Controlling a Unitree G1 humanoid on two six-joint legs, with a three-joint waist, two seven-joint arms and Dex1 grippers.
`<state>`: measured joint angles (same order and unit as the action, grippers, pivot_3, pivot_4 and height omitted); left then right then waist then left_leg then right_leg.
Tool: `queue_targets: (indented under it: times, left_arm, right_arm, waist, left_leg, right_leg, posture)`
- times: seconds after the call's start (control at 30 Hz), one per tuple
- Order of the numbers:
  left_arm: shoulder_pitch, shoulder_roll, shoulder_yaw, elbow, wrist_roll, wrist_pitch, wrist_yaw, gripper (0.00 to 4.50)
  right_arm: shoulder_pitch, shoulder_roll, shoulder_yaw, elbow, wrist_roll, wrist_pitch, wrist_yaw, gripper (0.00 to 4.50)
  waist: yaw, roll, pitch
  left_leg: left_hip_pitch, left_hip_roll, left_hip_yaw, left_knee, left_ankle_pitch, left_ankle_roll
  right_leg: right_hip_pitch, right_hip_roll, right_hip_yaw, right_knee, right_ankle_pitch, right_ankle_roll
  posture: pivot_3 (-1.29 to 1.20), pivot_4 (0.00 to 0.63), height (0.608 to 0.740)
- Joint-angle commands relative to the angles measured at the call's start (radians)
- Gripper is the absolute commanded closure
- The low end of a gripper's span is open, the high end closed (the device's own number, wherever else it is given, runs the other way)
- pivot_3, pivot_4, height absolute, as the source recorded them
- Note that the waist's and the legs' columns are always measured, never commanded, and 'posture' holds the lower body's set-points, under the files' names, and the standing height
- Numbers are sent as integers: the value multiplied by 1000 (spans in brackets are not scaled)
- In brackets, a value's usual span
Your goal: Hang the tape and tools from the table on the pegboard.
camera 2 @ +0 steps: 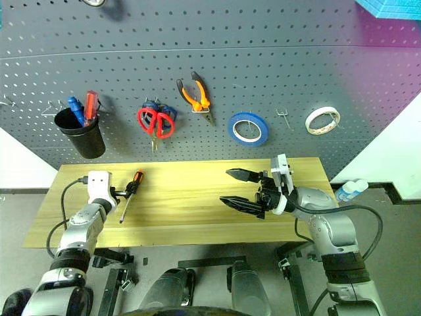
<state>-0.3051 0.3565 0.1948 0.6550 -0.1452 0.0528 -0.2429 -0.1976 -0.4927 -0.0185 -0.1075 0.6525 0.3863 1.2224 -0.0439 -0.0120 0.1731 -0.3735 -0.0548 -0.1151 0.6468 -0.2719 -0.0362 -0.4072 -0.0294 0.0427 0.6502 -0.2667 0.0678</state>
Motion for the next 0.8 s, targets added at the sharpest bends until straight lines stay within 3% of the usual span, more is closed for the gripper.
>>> queue_targets:
  times: [0.03,0.33,0.8]
  left_arm:
    - [-49,20,-5,40,20,-16,-10,25]
    - [-201,68,-7,271,39,20,-44,25]
    - [-219,77,-37,285,72,-10,-109,25]
  right_arm:
    - [-2,-12,-27,-49,28,-1,-5,0]
    - [19,-20,-42,-77,38,7,-27,0]
    - [97,-51,-63,-179,88,60,-69,0]
  waist:
    - [0,0,0]
    - [-3,-1,4]
    - [-3,-8,60]
  left_leg:
    - [0,0,0,0,0,0]
    - [0,0,0,0,0,1]
    - [-4,0,0,-1,-1,2]
  right_leg:
    - [0,0,0,0,0,0]
    - [0,0,0,0,0,0]
    - [-4,-2,0,0,0,0]
  posture:
    - [-110,177,740]
    - [-119,204,740]
    - [-127,282,740]
